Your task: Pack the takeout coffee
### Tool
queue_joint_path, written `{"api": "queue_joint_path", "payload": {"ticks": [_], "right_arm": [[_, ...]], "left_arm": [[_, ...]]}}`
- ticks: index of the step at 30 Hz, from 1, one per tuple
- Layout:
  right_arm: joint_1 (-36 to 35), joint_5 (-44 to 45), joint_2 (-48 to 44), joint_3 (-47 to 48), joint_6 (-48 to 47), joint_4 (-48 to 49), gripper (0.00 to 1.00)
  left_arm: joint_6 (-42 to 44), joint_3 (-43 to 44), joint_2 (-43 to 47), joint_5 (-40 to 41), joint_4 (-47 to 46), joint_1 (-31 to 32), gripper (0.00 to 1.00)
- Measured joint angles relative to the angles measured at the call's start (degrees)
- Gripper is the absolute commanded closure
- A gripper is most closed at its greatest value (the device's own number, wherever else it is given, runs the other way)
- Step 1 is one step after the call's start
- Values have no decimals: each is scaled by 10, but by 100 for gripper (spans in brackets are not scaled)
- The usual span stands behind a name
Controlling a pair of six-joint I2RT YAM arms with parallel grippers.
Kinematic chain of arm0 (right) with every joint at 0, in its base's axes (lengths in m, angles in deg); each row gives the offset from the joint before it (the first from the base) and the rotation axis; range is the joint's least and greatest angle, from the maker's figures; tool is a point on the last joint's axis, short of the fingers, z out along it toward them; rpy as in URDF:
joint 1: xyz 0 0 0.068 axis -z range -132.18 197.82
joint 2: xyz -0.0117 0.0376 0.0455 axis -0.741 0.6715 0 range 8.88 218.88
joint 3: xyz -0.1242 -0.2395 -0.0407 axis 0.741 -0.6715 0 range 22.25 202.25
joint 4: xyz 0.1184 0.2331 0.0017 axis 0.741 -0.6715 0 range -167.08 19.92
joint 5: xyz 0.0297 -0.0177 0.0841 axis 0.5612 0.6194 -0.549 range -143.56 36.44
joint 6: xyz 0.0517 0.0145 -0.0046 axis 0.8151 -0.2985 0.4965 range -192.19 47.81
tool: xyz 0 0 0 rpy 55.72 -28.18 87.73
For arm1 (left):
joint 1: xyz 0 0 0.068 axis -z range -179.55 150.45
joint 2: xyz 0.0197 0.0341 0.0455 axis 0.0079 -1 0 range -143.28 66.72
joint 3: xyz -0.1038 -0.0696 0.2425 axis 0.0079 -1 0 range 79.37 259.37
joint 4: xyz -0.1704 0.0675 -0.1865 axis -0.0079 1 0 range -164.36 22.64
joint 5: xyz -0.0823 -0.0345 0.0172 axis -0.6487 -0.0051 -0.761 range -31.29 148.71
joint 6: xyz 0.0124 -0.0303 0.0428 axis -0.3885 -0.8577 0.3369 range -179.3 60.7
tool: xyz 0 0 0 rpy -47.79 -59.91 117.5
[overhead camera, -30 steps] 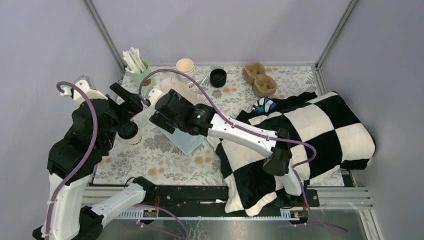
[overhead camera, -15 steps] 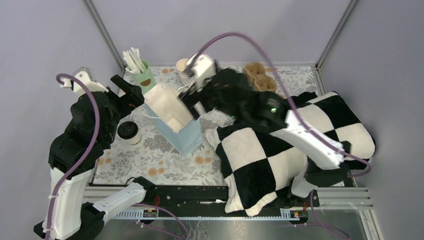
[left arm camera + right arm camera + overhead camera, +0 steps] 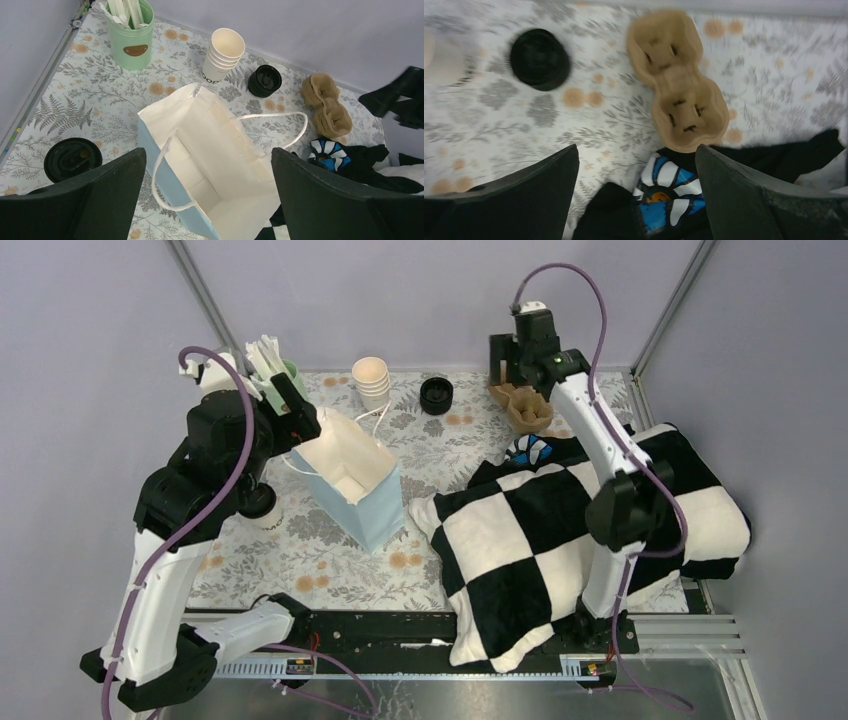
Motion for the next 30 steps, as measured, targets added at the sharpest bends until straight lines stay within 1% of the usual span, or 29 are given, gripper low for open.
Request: {"api": "queue_joint_path", "payload": {"ticks": [3, 5, 6, 8, 11, 13, 16, 22, 24, 27, 30], "right_arm": [[63, -58, 72, 13, 19, -25, 19], [102, -99, 116, 23, 33, -37, 26], [116, -116, 132, 28, 40, -40, 31], [147, -155, 167, 40, 55, -46, 36], [171, -191, 199, 55, 61, -45, 44], [172, -209, 213, 66, 53, -42, 50], [161, -234, 228, 87, 21, -27, 52], [144, -292, 246, 102, -70, 18, 49], [141, -312, 266, 123, -96, 24, 49], [141, -331, 309, 173, -115, 30, 51], [141, -340, 346, 207, -120, 36, 57]], "left_arm": [[16, 3, -4, -11, 0, 0, 1], [27, 4, -5, -15, 0, 0, 1], [31, 4, -4, -15, 0, 0, 1], [40, 4, -5, -17, 0, 0, 1], [54, 8, -6, -20, 0, 0, 1], [64, 14, -11, -21, 0, 0, 1], [76, 20, -20, -24, -3, 0, 1], [97, 23, -38, -38, -1, 0, 1], [104, 31, -47, -44, 5, 0, 1], [110, 41, -59, -51, 10, 0, 1], [116, 45, -67, -55, 13, 0, 1]]}}
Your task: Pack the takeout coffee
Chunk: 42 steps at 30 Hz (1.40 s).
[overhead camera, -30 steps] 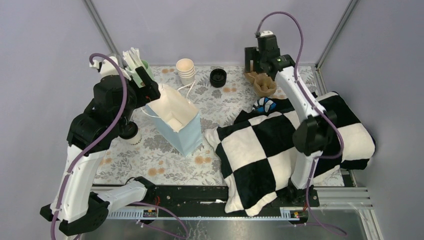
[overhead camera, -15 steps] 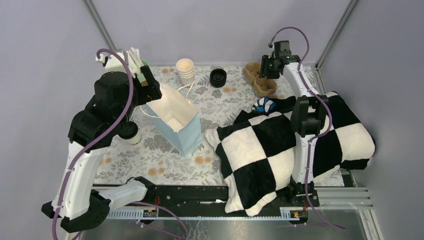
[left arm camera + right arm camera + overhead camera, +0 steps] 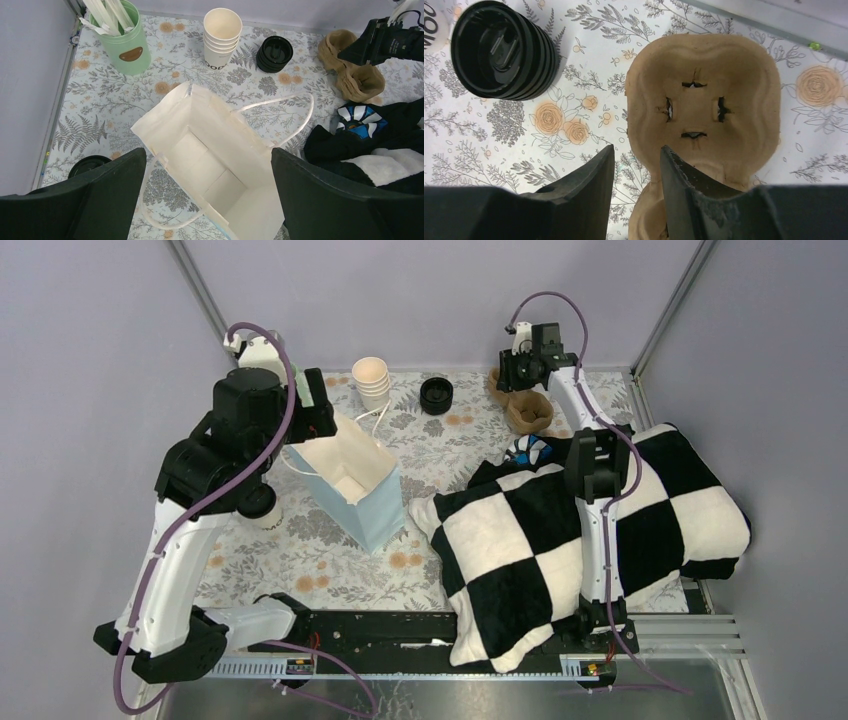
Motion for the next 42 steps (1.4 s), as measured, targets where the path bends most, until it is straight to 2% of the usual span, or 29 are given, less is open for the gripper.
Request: {"api": "queue_joint_path", "payload": {"ticks": [2, 6, 11, 21, 32, 34, 38, 42], "right_arm": [[0, -5, 12, 4, 0, 0, 56], [0, -14, 25, 5, 4, 3, 47], [0, -14, 31, 9, 23, 17, 44], [0, -7, 62, 45, 91, 53, 52], [0, -7, 67, 45, 107, 56, 71], [0, -7, 67, 45, 108, 56, 72], [0, -7, 67, 45, 108, 56, 66], [0, -7, 67, 45, 108, 56, 67]], "left_arm": [[2, 2, -5, 0, 2, 0, 1], [4, 2, -11, -3, 2, 0, 1], [6, 3, -19, -5, 2, 0, 1], [6, 3, -23, -9, 2, 0, 1], [6, 3, -23, -9, 2, 0, 1], [6, 3, -23, -9, 2, 0, 1], [6, 3, -23, -11, 2, 0, 1], [6, 3, -23, -12, 2, 0, 1]]}}
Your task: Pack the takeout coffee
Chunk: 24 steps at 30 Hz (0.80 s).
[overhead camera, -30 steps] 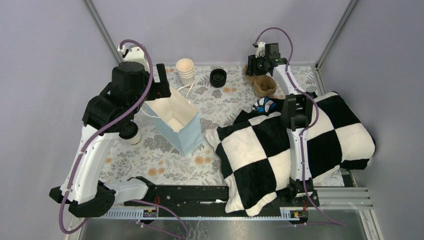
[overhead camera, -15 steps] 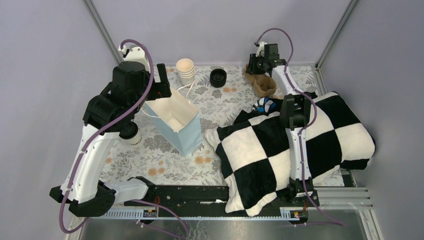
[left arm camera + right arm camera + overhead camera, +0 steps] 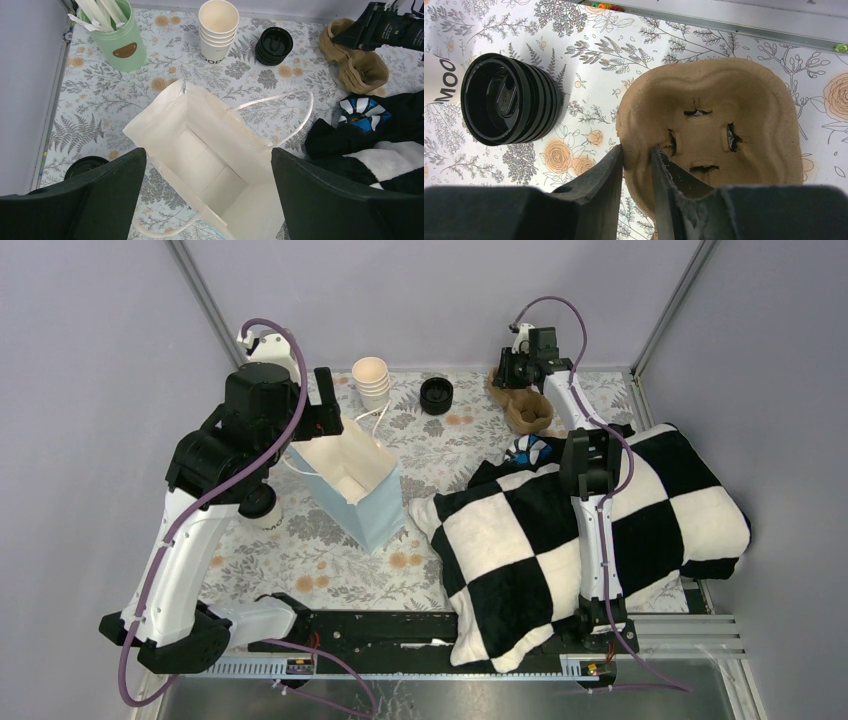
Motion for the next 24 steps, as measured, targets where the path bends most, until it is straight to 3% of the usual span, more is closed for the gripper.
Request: {"api": "queue_joint_path", "payload": {"ticks": [10, 24], "right_arm": [[0, 0, 0, 1, 0, 0, 86], [-1, 31, -14, 10, -3, -1, 89]], "left_arm": [[0, 0, 0, -4, 0, 0, 1], [0, 0, 0, -11, 0, 0, 1]]}}
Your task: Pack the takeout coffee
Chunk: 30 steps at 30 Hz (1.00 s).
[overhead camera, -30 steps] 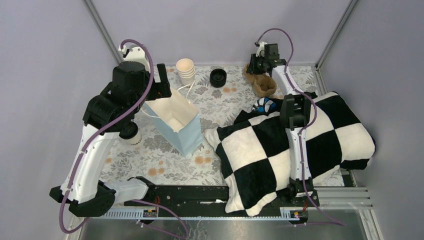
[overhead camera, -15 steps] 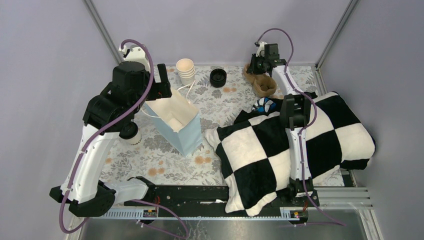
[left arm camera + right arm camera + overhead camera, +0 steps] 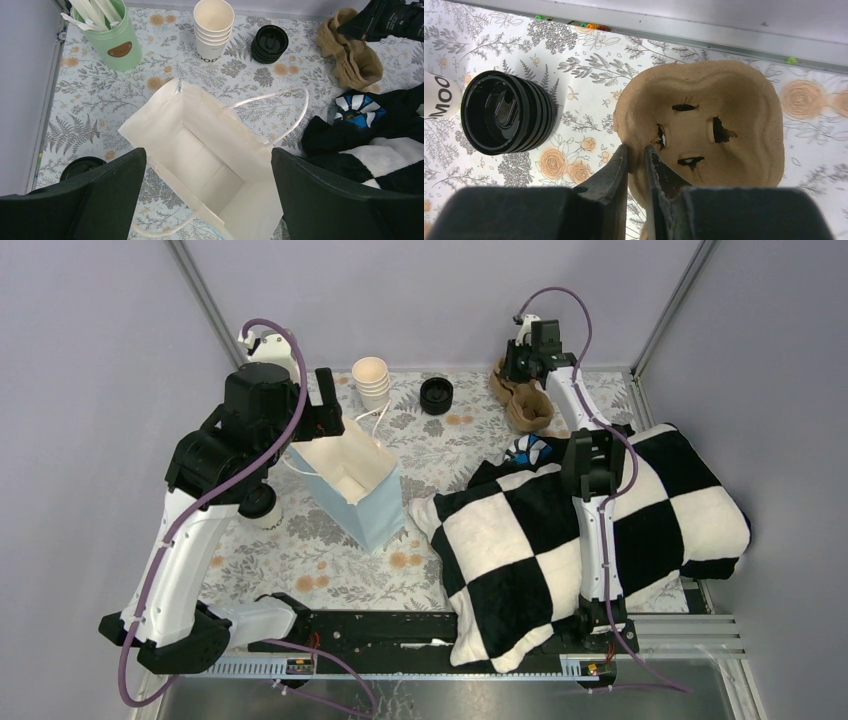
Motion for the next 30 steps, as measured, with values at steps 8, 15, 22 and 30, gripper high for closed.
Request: {"api": "queue_joint_path", "payload": {"ticks": [8, 15, 22, 30], "right_arm": [[-24, 104, -41, 2, -56, -17, 91], [-74, 195, -89, -3, -119, -13, 92], [-97, 198, -162, -38, -104, -39, 94], [-137, 95, -463, -293, -4, -21, 94]], "left_arm": [[0, 0, 8, -3, 0, 0, 1], [-2, -2, 16, -7, -1, 0, 1], [-17, -2, 15, -17, -7, 0, 1], [-54, 78, -47, -119, -24, 0, 1]]}}
